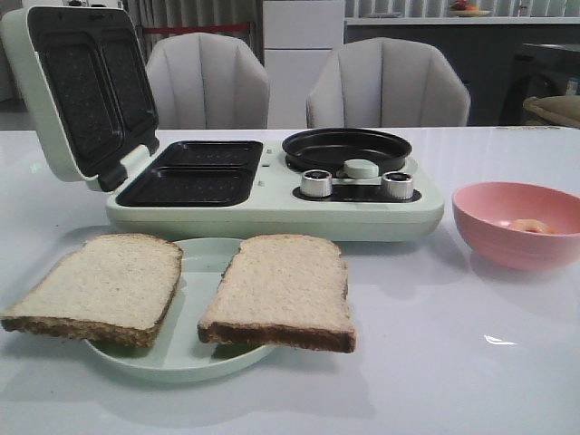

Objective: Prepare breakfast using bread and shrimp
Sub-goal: 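Lower the left gripper and grasp the bread slice nearest it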

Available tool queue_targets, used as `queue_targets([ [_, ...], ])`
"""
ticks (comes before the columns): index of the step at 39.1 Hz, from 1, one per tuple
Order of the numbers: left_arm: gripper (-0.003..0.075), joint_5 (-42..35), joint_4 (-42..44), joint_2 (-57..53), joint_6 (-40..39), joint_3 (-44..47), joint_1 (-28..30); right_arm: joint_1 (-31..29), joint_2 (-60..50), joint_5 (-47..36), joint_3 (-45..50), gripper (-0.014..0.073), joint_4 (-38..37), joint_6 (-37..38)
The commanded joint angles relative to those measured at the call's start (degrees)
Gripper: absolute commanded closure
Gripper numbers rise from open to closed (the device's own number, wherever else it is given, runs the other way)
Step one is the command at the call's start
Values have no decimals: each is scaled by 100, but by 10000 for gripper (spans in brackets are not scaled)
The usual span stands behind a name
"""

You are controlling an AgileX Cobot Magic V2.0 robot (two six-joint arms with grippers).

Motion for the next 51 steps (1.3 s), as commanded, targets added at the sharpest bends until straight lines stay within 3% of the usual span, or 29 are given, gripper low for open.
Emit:
queue_targets([
  [1,102,-62,434,456,-67,-193,-52,-29,-118,-461,-93,432,-78,-16],
  [15,102,-840,599,1472,-67,-416,402,-29,-118,-461,-93,432,-78,-16],
  [22,102,-909,803,1877,-67,-695,768,-29,-118,-461,-93,432,-78,-16],
  [51,103,-1148,1595,3087,-67,-1357,1095,-29,-118,-461,-93,432,-78,-16],
])
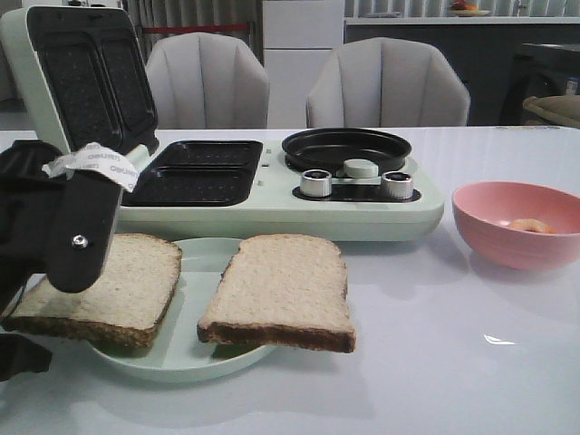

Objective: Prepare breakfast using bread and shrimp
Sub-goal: 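Lower the left gripper and grasp the bread slice nearest it, then lift the bread with the left gripper over the sandwich maker plate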

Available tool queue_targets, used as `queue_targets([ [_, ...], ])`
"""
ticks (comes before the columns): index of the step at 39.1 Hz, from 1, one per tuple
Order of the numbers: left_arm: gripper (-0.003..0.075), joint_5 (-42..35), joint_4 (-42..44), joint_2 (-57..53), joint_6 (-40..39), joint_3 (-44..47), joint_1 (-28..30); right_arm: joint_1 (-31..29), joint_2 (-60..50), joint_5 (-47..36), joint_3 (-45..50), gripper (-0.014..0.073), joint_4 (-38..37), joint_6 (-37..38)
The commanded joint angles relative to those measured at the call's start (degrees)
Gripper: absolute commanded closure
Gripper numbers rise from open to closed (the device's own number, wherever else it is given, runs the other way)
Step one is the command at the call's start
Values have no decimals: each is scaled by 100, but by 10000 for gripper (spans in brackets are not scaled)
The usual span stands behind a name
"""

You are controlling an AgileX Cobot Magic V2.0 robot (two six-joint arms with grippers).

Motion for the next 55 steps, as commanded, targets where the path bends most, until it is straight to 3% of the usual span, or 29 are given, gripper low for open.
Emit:
queue_targets([
  [1,103,68,187,2,-67,-222,111,-29,-118,-461,-93,432,-78,-16],
  [5,125,108,224,135,-67,-285,182,-29,-118,-461,-93,432,-78,-16],
  [8,208,98,326,175,-67,-284,182,-29,-118,-461,-93,432,-78,-16],
  [16,622,97,317,178,-31,-284,196,-29,-118,-461,-93,432,-78,-16],
  [19,588,123,289,178,-31,-284,196,-29,-118,-461,-93,432,-78,-16],
  [35,589,426,322,-891,-31,-507,196,-29,-118,-461,-93,432,-78,-16],
  [46,608,321,621,-1139,-31,-1520,223,-29,-118,-461,-93,432,-78,-16],
  [55,608,-339,753,-624,-31,-2619,733,-29,-118,-461,-93,432,-78,-16],
])
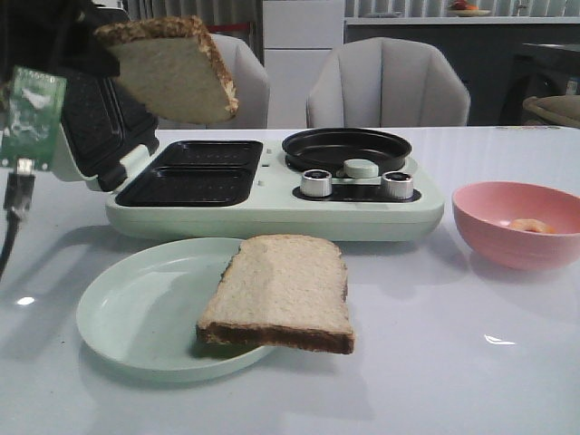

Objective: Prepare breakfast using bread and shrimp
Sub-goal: 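Lift the bread with the left gripper over the sandwich maker plate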

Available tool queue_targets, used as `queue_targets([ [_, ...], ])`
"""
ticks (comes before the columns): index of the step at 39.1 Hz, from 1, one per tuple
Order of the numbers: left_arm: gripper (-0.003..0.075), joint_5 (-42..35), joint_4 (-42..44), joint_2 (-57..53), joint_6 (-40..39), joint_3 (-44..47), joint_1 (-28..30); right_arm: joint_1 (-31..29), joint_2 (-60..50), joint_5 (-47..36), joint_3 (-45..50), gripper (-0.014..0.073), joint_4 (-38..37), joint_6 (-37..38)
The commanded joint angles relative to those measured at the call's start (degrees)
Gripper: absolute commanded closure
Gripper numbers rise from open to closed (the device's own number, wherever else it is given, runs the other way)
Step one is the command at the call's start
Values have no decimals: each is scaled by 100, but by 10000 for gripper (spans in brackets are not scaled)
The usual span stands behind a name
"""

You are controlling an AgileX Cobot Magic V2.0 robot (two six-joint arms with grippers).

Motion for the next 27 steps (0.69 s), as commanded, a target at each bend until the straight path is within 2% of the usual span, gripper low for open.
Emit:
queue_targets([
  [1,608,-214,200,93,-31,-675,217,-29,-118,-461,-93,432,-78,-16],
  [5,608,-240,419,396,-31,-1062,426,-29,-118,-461,-93,432,-78,-16],
  [12,608,-712,442,972,-31,-1649,897,-29,-118,-461,-93,432,-78,-16],
  [27,608,-812,431,2271,-31,-2911,1139,-29,-118,-461,-93,432,-78,-16],
])
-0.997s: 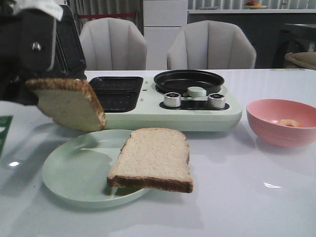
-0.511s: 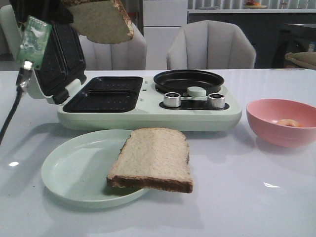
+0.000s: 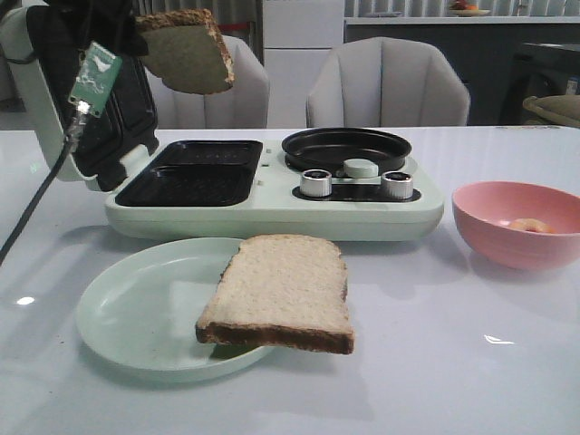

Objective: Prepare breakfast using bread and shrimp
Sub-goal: 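Lift the bread with the left gripper over the sandwich maker plate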

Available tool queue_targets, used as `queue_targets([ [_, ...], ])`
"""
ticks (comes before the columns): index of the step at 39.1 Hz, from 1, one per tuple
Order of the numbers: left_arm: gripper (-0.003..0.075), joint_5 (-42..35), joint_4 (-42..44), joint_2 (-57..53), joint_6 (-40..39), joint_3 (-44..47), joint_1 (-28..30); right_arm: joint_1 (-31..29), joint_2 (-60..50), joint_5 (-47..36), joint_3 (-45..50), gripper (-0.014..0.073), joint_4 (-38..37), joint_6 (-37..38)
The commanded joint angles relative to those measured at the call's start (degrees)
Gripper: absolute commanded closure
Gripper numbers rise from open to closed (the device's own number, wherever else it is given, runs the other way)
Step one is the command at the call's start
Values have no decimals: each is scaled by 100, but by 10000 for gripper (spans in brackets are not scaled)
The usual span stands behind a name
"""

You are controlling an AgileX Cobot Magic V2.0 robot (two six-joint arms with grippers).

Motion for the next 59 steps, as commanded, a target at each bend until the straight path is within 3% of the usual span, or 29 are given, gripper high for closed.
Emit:
queue_targets([
  [1,608,-33,94,42,-31,-505,10,-29,-118,-461,-93,432,-78,-16],
  [17,608,234,-116,1202,-31,-1444,10,-29,-118,-461,-93,432,-78,-16],
  [27,605,613,-686,1390,-31,-1347,-14,-29,-118,-461,-93,432,-78,-16],
  [47,587,180,-901,1484,-31,-1178,-19,-29,-118,-461,-93,432,-78,-16],
  [53,435,153,-988,1484,-31,-1178,-28,-29,-118,-461,-93,432,-78,-16],
  [59,176,175,-1049,1484,-31,-1178,-28,-29,-118,-461,-93,432,-78,-16],
])
